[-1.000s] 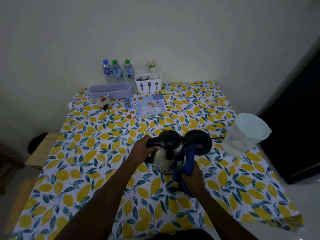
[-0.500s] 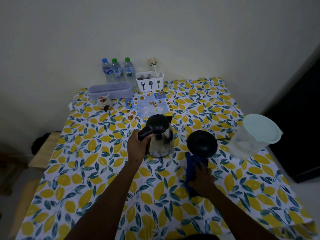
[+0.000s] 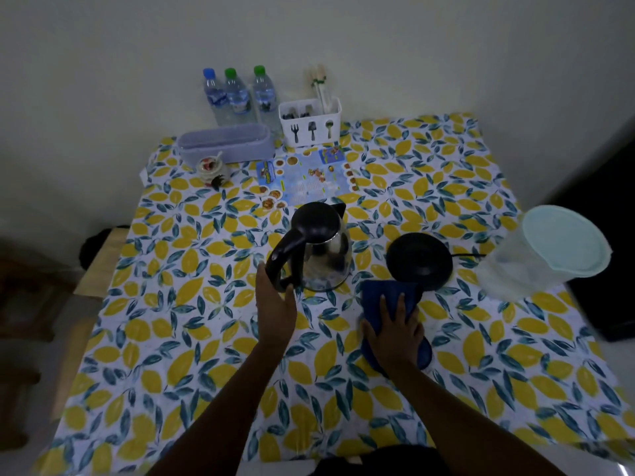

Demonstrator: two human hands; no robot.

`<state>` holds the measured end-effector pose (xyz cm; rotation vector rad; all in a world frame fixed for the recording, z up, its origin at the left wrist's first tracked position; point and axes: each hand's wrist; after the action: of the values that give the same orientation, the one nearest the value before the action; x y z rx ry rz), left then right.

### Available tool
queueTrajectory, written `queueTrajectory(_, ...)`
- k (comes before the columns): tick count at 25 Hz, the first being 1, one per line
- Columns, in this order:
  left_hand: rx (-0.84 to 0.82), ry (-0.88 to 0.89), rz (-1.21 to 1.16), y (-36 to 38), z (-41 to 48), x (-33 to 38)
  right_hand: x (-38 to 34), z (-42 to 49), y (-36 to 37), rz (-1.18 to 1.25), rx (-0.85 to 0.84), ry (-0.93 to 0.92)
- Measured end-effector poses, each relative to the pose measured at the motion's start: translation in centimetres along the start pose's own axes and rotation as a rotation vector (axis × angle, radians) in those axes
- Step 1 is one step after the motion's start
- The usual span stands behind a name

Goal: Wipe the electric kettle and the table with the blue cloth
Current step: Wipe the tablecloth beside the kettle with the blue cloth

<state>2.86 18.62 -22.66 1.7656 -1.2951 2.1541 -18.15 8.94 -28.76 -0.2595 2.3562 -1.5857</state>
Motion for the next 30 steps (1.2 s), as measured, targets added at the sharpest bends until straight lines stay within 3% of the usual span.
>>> queueTrajectory(6,-0.455,-0.112,0.529,1.2,-6.1,-7.5,-2.4,2.2,-0.4,0.001,-0.011,-0.125)
queueTrajectory(10,-0.500,-0.140,0.577,1.2,-6.1,-7.6,-3.4,1.1,0.3,-0.059,-0.039,-0.273)
queueTrajectory(15,-0.571,-0.116,0.599,0.7,-5.7,-8.1,-2.2,-4.4,3.1,-0.160,-0.076,-0.634)
queueTrajectory(19,-0.579,-0.118,0.584,0.6,-5.5,-8.3,1.4,-3.2,2.3,-0.147,-0.021,-0.590)
queueTrajectory(25,-0.589,-0.095,0.589,0.2,-5.4,-7.9,-0.7,2.0,-0.2,-0.119,0.019,-0.234)
queueTrajectory(27,-0.597,-0.087,0.585,-0.4,-5.3,-8.0,-2.6,1.4,0.2,-0.133,0.020,-0.267)
queueTrajectory(30,-0.523,-0.161,0.631,-1.6,-6.7,-8.8,-4.8,-2.0,2.1,-0.153,-0.014,-0.459)
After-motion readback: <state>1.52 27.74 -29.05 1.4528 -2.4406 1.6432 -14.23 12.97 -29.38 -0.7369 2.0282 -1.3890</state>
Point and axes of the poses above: each hand's wrist, its own z-axis towards the middle knuckle, its own y-axis out of the palm, x = y × z, and after that the axes turned 1 degree about -z, right-handed
